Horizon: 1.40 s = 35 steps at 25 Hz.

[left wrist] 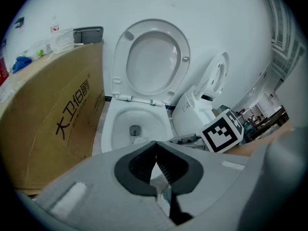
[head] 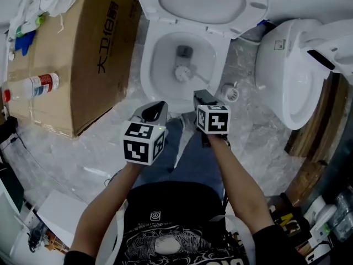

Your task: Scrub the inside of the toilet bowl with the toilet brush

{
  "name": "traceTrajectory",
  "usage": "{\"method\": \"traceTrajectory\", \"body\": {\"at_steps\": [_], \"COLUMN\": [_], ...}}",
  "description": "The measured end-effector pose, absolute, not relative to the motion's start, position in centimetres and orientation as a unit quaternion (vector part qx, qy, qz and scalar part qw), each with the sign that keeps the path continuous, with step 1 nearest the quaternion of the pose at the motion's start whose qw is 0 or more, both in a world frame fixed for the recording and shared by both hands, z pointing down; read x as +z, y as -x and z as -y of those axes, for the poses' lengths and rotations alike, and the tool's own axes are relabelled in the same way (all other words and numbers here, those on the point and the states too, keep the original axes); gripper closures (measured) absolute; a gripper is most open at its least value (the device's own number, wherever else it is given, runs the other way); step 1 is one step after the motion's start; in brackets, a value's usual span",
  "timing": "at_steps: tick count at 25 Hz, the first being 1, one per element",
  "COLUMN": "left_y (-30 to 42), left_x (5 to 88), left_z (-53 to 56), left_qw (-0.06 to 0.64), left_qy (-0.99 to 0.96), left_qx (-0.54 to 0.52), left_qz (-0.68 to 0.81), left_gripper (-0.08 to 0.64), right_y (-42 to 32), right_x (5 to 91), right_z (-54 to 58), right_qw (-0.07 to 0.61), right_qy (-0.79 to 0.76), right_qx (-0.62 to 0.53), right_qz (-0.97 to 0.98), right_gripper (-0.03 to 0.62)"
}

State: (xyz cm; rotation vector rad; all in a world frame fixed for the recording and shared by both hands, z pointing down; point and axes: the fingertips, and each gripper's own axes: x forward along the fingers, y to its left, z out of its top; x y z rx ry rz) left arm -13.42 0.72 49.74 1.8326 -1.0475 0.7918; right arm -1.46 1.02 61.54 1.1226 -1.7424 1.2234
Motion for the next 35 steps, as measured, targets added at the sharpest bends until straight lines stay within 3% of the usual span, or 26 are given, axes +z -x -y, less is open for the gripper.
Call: {"method": "traceTrajectory", "body": {"at_steps": [14,23,35], "left_y": [8.9,4.8,1.0], "left_x": [42.8,35.9,33.1], "left_z": [0.6,0.7,-0.4], "left_qw": [0.413,0.361,0.313], "left_qy": [-0.752,-0.771,-0.791], "left_qx": [0.238,0.18,0.189], "left_qz": [0.456,0.493,0.49], "left_gripper": [0.568,0.567,0.568], "right_y": [-1.1,-2.2,-5.1], "right_x": [47.8,38.5,34.6], "right_z": [-1.4,-0.1,0.1], "right_qw": [0.312,0.248,0.21], "right_qy": [-0.413,-0.403,-0.404], "right_qx": [0.432,0.38,0.348], "right_qz": [0.738,0.795,0.82], "right_gripper": [0.442,0.442,0.442]}}
